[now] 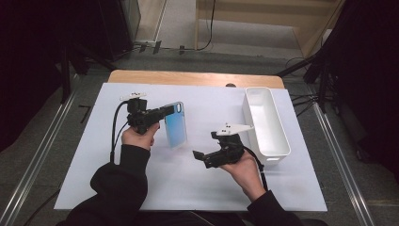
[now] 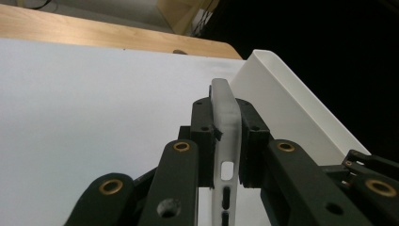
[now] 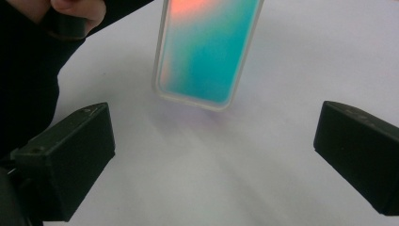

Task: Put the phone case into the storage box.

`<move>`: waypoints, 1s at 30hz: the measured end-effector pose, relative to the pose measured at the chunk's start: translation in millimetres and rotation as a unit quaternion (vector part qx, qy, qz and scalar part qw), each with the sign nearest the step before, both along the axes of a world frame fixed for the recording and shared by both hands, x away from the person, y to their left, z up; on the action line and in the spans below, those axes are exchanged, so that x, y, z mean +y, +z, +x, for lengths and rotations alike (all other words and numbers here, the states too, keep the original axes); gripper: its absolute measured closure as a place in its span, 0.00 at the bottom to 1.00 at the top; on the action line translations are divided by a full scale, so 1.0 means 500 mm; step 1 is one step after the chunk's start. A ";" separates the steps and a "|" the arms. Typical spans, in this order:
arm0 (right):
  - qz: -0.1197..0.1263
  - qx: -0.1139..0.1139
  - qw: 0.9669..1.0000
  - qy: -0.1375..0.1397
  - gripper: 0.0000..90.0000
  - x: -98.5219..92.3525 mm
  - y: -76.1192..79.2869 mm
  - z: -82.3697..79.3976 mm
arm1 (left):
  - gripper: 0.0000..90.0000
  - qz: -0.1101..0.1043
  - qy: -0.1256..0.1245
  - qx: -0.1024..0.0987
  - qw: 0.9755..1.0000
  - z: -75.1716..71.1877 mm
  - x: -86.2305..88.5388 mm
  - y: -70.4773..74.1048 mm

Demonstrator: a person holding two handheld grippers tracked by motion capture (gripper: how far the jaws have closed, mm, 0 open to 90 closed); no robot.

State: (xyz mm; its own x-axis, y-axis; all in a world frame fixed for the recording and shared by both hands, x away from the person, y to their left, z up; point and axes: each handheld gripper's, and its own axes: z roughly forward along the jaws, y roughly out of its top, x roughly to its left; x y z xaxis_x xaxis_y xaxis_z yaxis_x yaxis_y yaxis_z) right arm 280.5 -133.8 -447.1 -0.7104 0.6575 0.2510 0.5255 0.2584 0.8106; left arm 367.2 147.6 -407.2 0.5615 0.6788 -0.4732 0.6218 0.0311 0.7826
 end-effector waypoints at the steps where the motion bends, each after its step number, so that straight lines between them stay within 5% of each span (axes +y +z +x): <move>1: 0.002 0.001 1.000 0.001 0.00 -0.002 0.000 -0.003 | 0.88 0.001 0.002 -0.006 1.000 -0.002 0.000 0.000; 17: -0.001 -0.012 1.000 0.003 0.00 -0.019 -0.015 -0.034 | 0.88 0.001 0.011 -0.076 0.997 -0.034 0.000 0.000; 30: -0.008 -0.021 0.999 -0.030 0.00 -0.019 -0.008 -0.032 | 0.88 0.009 0.023 -0.096 0.995 -0.065 -0.034 -0.006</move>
State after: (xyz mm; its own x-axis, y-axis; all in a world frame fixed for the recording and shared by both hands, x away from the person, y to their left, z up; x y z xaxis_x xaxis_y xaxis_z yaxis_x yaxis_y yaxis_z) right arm 264.4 -143.2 -451.1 -0.6797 0.7022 0.2118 0.5065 0.2405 0.8280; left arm 334.7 130.4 -410.3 0.6090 0.7128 -0.3481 0.4595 0.0407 0.8872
